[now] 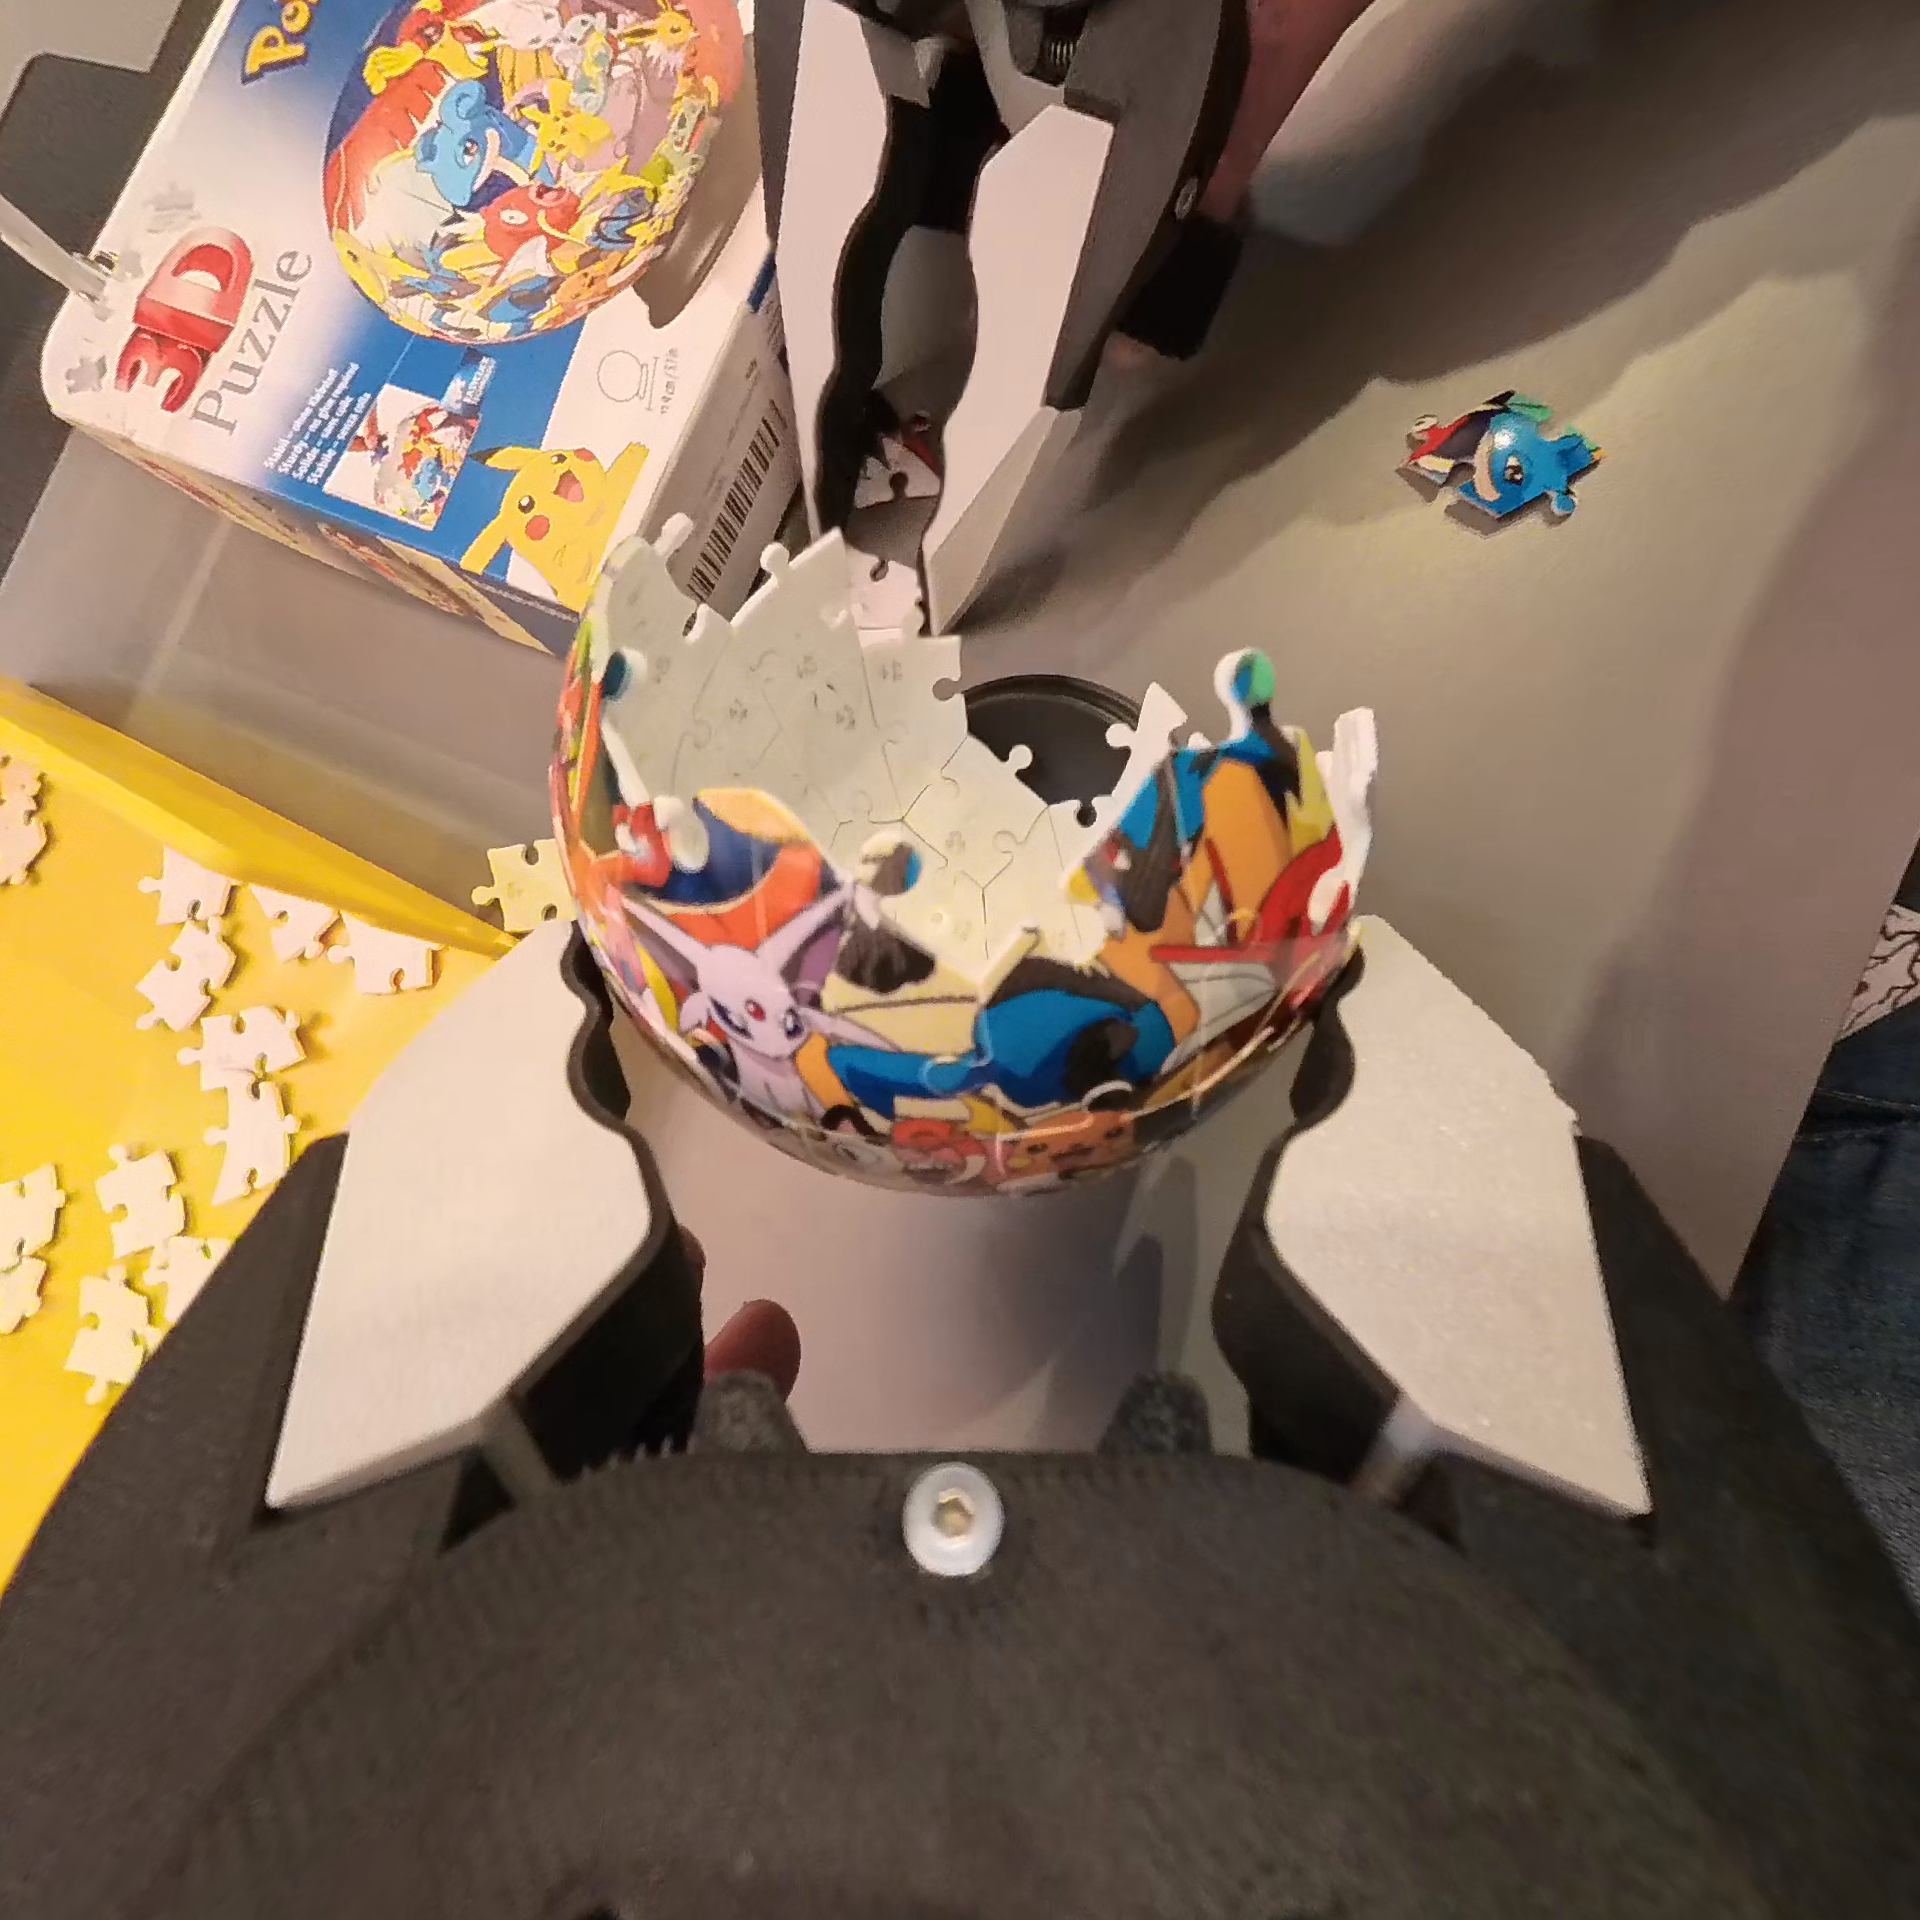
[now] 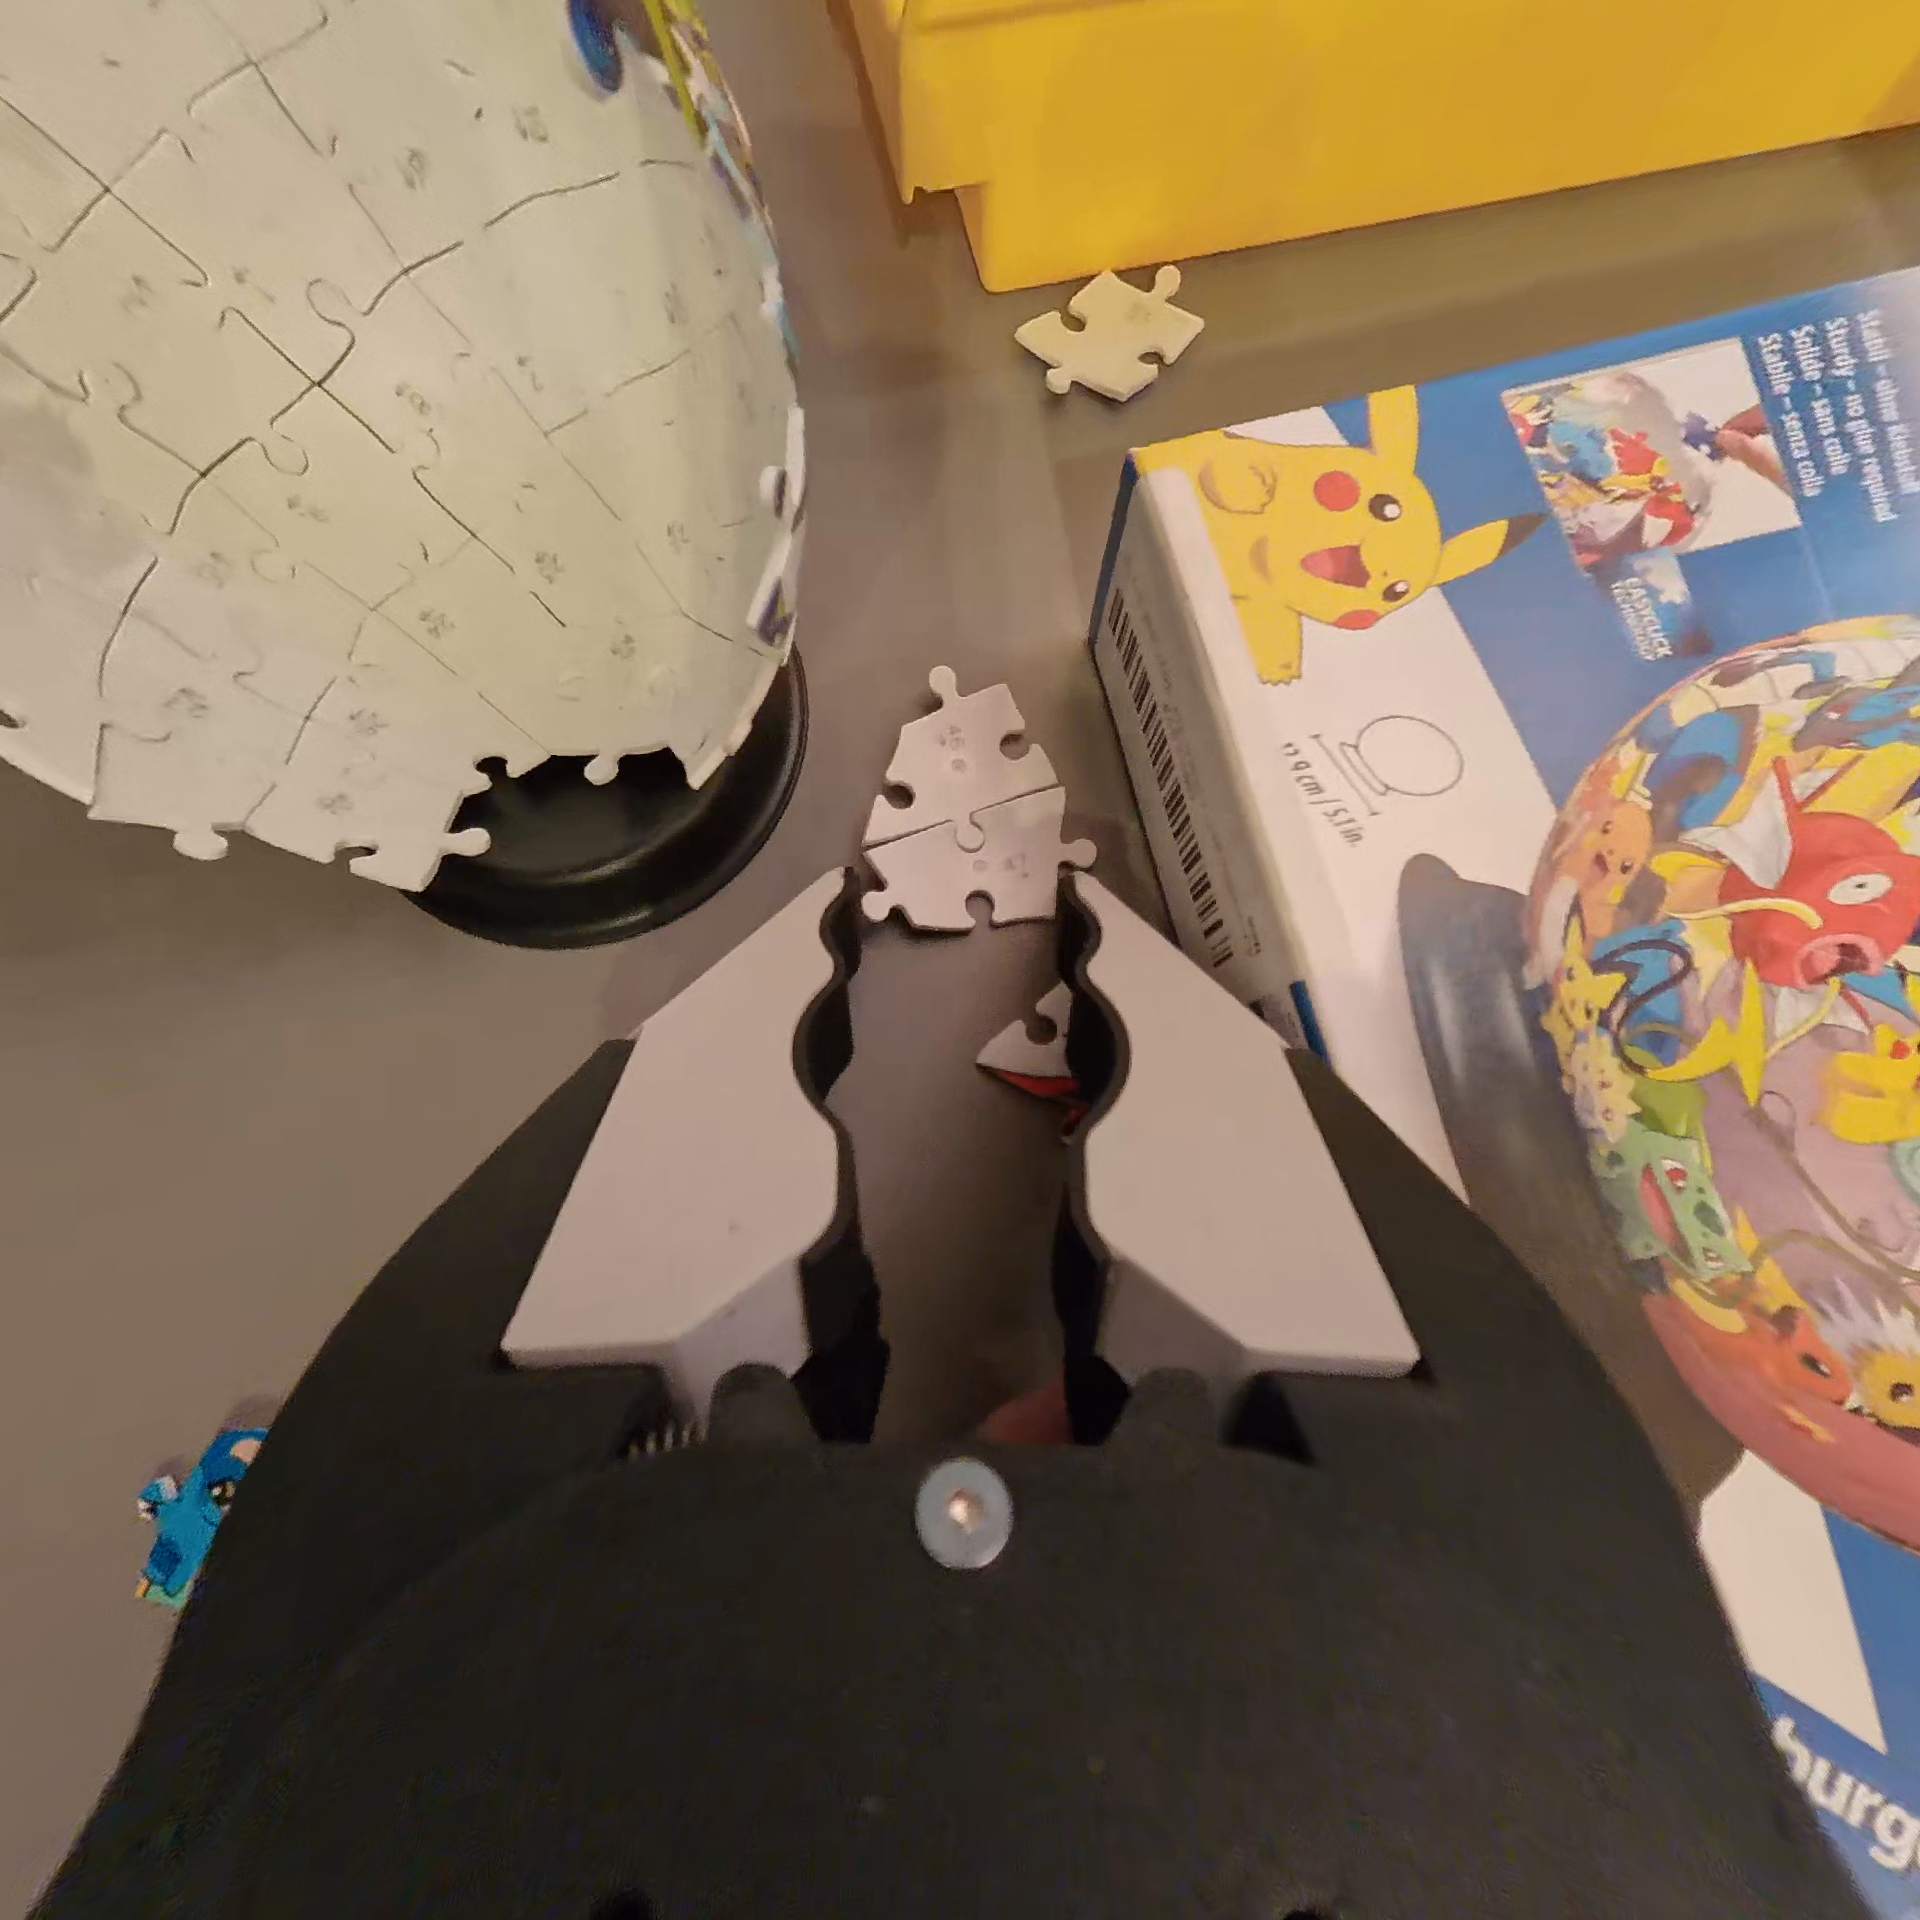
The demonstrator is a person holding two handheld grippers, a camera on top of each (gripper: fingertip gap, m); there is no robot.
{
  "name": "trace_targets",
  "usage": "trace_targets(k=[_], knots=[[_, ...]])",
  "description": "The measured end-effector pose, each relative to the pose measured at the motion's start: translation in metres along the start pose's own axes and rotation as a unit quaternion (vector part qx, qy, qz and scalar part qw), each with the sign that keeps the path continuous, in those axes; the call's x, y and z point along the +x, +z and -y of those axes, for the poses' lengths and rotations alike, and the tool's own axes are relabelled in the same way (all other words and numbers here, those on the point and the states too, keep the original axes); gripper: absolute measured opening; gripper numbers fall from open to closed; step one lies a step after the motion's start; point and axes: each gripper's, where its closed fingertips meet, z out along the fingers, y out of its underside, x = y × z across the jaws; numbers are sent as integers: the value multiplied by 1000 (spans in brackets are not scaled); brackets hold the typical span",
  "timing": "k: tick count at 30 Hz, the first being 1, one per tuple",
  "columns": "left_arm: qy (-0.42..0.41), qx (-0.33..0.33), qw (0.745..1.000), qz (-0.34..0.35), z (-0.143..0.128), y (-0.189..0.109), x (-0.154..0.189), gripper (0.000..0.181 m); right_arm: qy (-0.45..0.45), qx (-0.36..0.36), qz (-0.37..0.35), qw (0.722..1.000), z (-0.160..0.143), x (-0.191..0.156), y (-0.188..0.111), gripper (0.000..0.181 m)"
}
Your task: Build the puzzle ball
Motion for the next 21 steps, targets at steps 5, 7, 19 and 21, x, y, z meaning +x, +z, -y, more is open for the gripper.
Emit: trace_targets(k=[5, 7, 19, 21], knots=[[-1, 0, 1000, 1, -1, -1, 0, 126, 1, 6, 4, 1000, 0, 1, -1, 36], [-1, 0, 1000, 2, -1, -1, -1, 126, 3, 9, 4, 1000, -1, 1, -4, 36], [4, -8, 1000, -1, -1, 0, -1, 126, -32, 26, 57, 998, -3, -26, -49, 36], [4, -9, 1000, -2, -1, 0, -1, 126, -55, 21, 69, 996, -3, -33, -53, 36]])
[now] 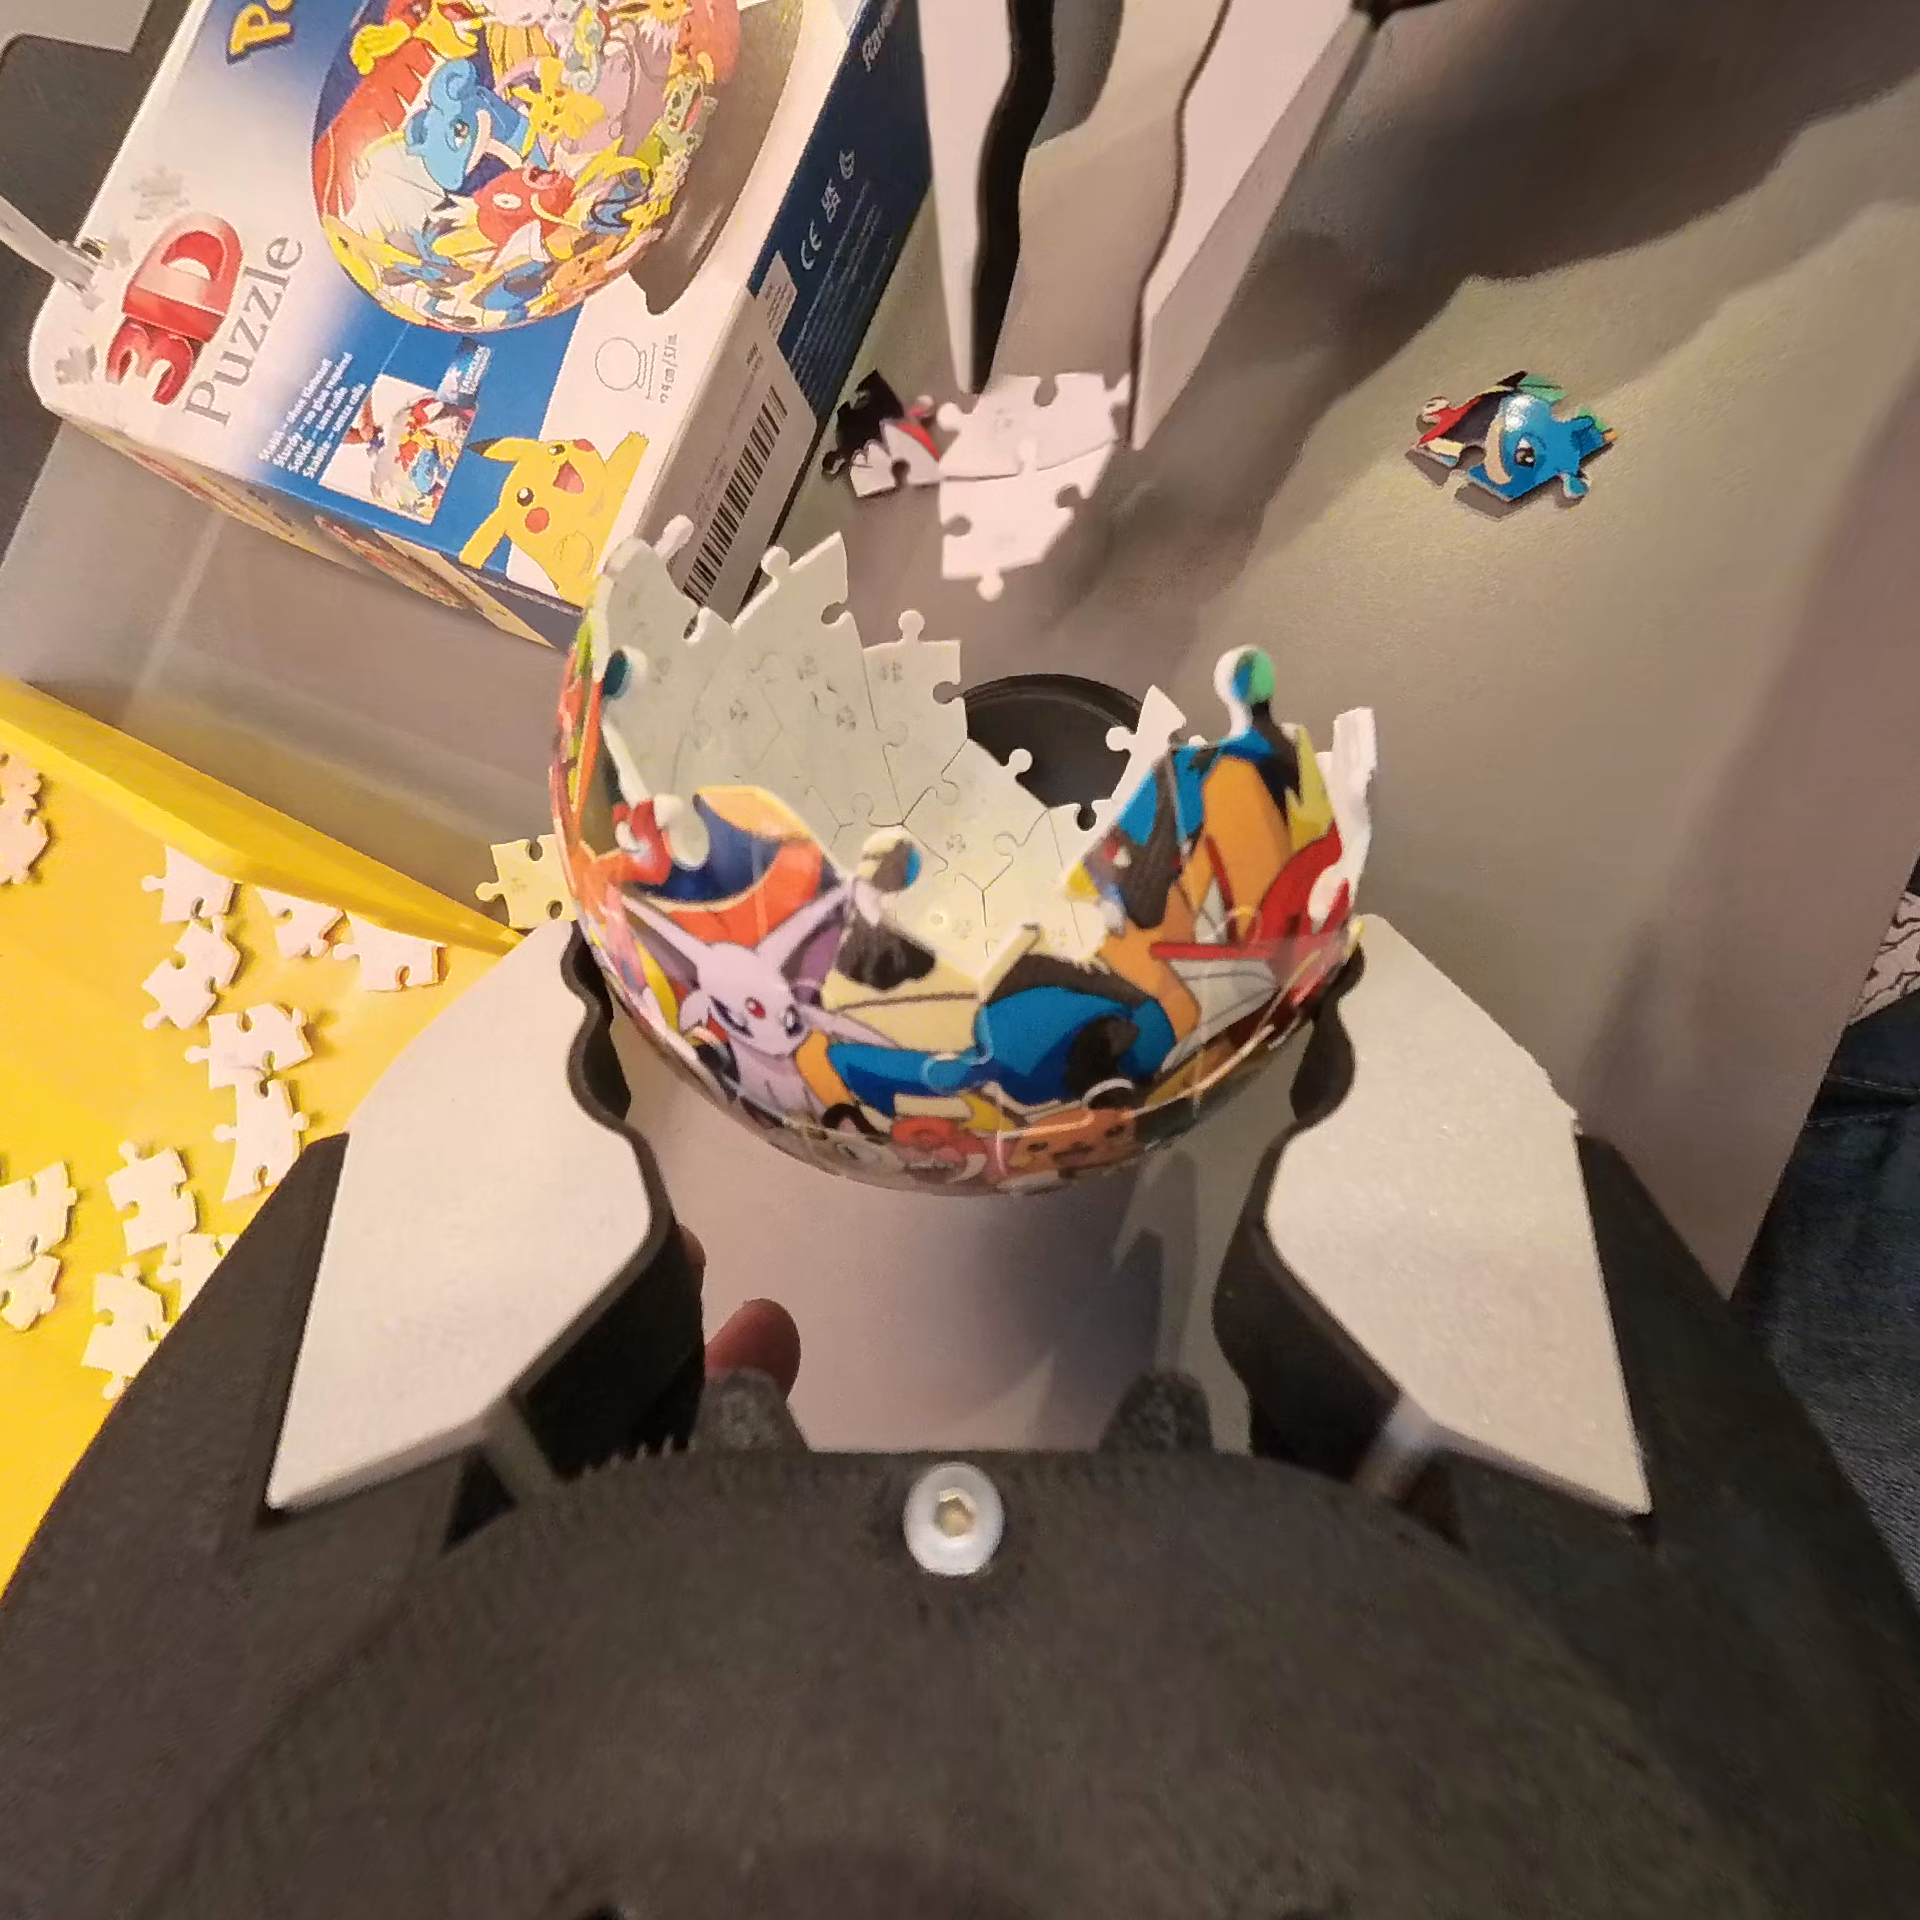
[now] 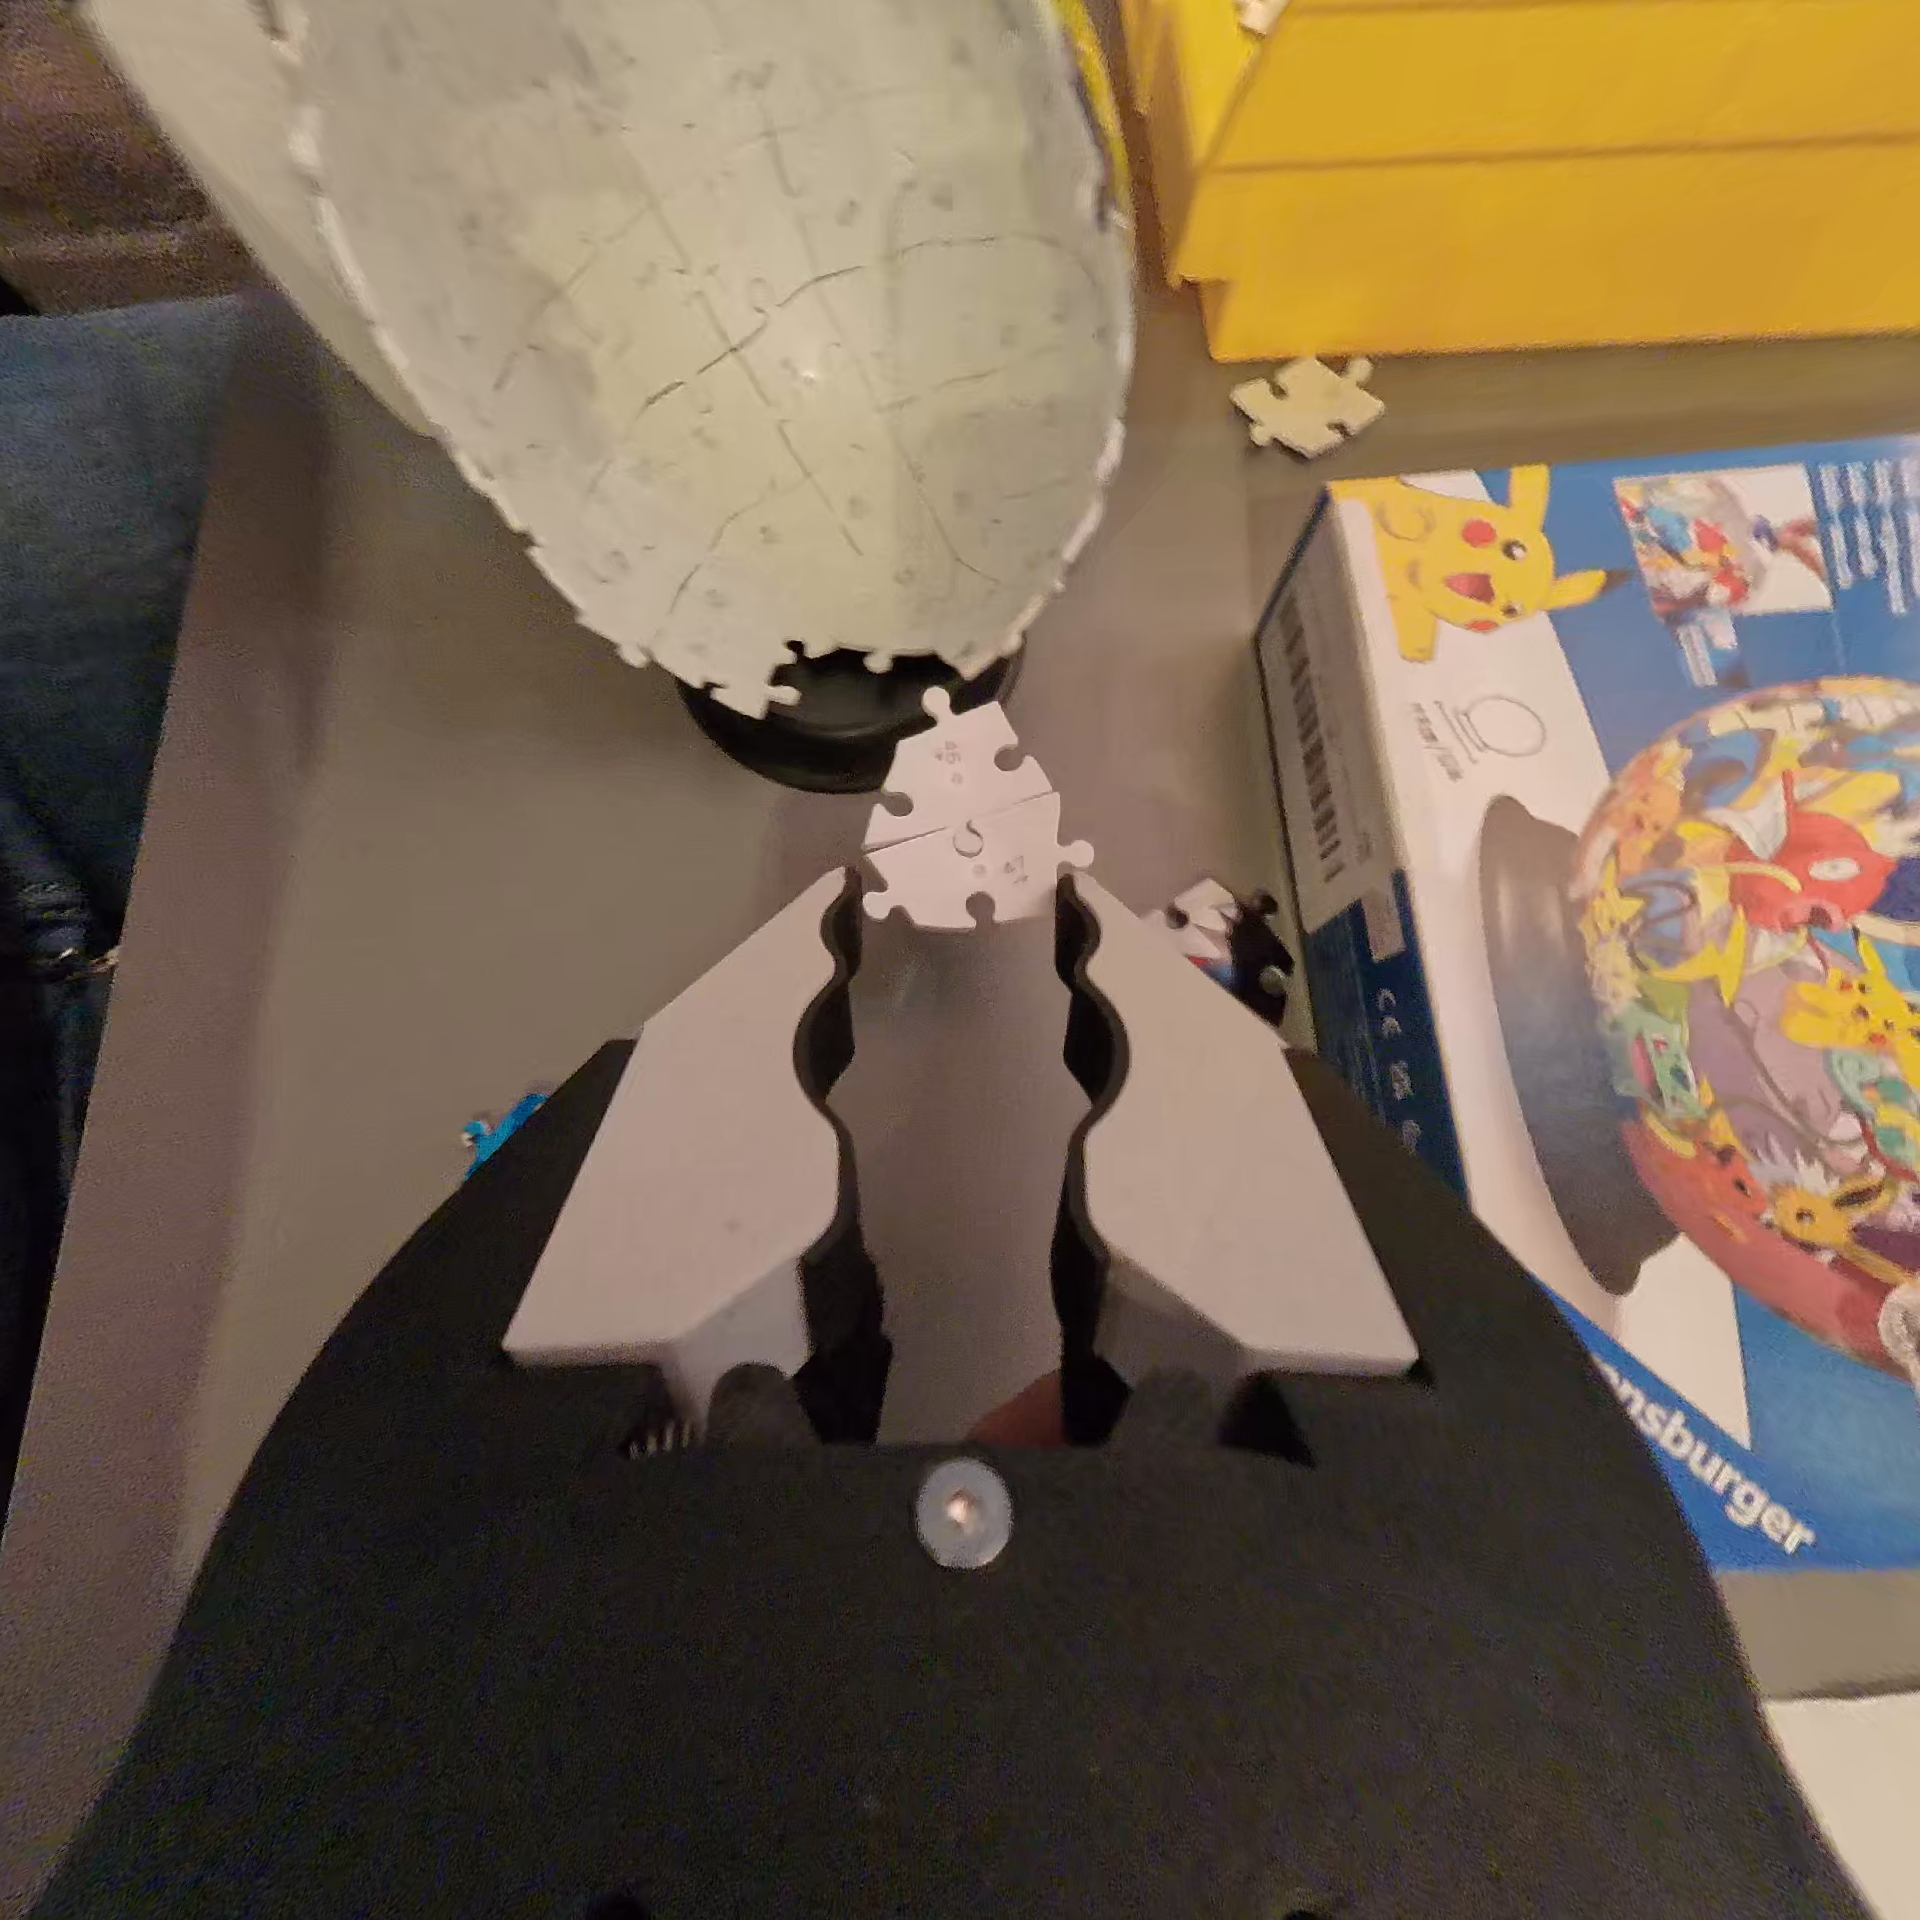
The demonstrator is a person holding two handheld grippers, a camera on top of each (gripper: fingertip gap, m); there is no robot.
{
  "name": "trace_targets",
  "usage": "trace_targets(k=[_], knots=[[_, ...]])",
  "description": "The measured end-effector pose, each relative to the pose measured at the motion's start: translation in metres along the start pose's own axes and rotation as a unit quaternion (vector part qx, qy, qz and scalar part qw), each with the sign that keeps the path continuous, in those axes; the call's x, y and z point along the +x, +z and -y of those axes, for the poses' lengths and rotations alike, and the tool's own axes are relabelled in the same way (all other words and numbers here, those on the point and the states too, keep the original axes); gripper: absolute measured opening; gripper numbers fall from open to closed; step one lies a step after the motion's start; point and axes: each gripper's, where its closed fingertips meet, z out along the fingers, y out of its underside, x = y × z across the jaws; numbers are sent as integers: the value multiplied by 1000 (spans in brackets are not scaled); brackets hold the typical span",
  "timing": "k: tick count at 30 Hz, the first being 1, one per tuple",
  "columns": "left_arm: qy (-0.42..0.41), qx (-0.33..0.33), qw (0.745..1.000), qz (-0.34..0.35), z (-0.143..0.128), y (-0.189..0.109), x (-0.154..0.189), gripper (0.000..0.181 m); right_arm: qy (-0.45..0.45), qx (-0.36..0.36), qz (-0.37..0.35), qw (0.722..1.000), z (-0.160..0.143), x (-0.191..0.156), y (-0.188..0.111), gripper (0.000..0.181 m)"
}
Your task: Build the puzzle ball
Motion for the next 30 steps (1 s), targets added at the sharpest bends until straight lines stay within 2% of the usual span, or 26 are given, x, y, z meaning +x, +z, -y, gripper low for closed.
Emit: trace_targets(k=[4, 12, 22, 30], knots=[[3, -3, 1000, -1, 1, 1, 0, 126, -35, -1, 30, 999, 8, -15, 2, 36], [3, -2, 1000, -3, 1, 1, 1, 126, -54, -9, 35, 998, 15, -28, 14, 36], [5, -2, 1000, -3, 1, 1, 1, 126, -82, -22, 34, 996, 16, -29, 26, 36], [7, -1, 1000, -4, 2, 2, 1, 126, -126, -37, 64, 989, 13, -32, 30, 36]])
